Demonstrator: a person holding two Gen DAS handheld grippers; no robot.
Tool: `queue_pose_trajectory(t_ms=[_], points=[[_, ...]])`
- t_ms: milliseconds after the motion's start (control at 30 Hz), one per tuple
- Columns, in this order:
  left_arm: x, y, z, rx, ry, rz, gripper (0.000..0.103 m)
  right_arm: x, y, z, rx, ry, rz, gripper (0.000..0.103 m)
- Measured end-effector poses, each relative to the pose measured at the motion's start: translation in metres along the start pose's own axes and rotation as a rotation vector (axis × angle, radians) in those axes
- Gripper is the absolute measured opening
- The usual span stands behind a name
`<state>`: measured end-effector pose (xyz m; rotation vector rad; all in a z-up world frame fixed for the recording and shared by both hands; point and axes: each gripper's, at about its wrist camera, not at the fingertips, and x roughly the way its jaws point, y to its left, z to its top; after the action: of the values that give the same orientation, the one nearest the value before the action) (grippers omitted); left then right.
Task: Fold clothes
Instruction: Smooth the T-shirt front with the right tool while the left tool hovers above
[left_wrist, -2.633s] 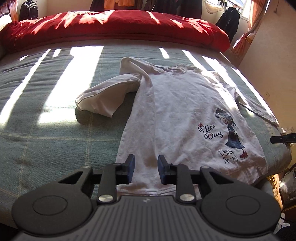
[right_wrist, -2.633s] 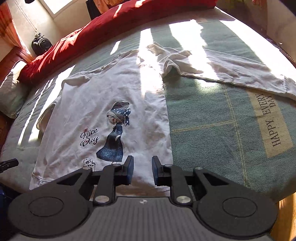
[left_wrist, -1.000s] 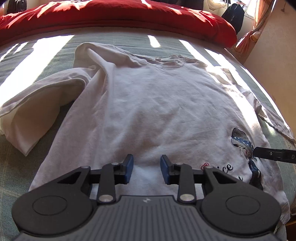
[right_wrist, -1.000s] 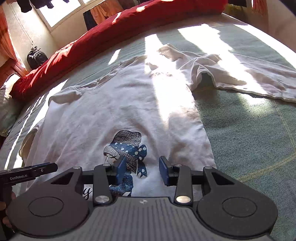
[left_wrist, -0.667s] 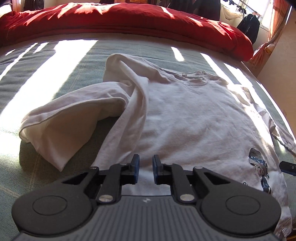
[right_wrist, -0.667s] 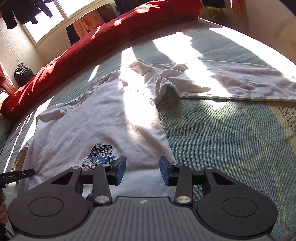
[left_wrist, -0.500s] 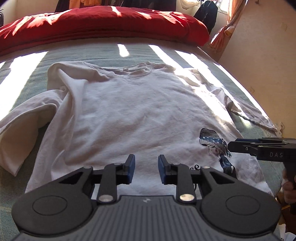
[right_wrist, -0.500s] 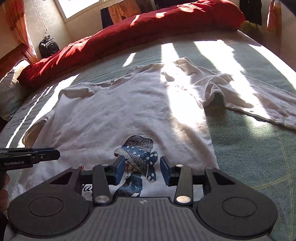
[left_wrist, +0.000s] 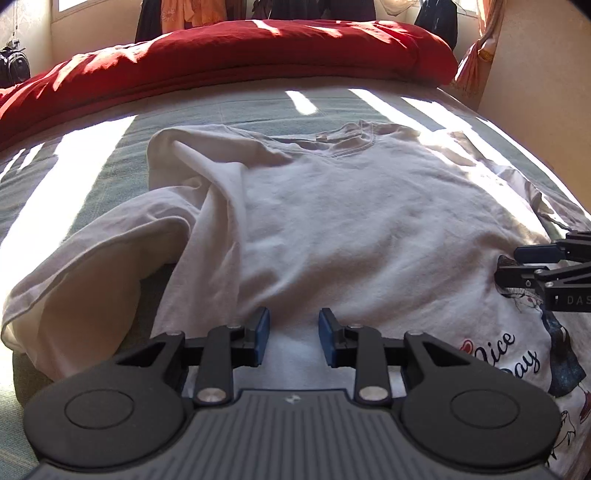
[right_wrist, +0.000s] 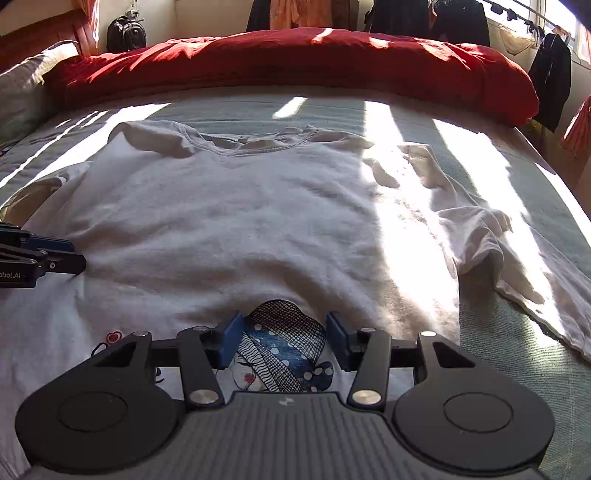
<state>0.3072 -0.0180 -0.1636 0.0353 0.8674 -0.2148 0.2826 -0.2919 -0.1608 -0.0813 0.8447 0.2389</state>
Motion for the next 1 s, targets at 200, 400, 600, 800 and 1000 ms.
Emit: queue_pose_trajectory(t_ms=[200,400,600,800,1000], points=[[0.016,0.026,0.022,-0.08,0.005,-0.004,0.024,0.036,-0.019,0.037,0.027,-0.011,-0.012,0.057],[0.029,0.029,0.034,-0.116,0.015,0.007,0.022,0.071,-0.032,0.074,0.029,0.0,-0.04,0.065],[0.0,0.012,0.038,-0.063,0.021,-0.001,0.025,0.055,-0.033,0.088,0.041,0.058,0.004,0.069],[-0.06,-0.04,0.016,0.044,0.051,-0.158,0.039,-0.009,-0.038,0.053,0.184,0.134,0.244,0.069],[-0.093,-0.087,-0.025,0.086,0.134,-0.258,0.046,-0.056,-0.038,-0.01,0.376,0.25,0.415,0.071]])
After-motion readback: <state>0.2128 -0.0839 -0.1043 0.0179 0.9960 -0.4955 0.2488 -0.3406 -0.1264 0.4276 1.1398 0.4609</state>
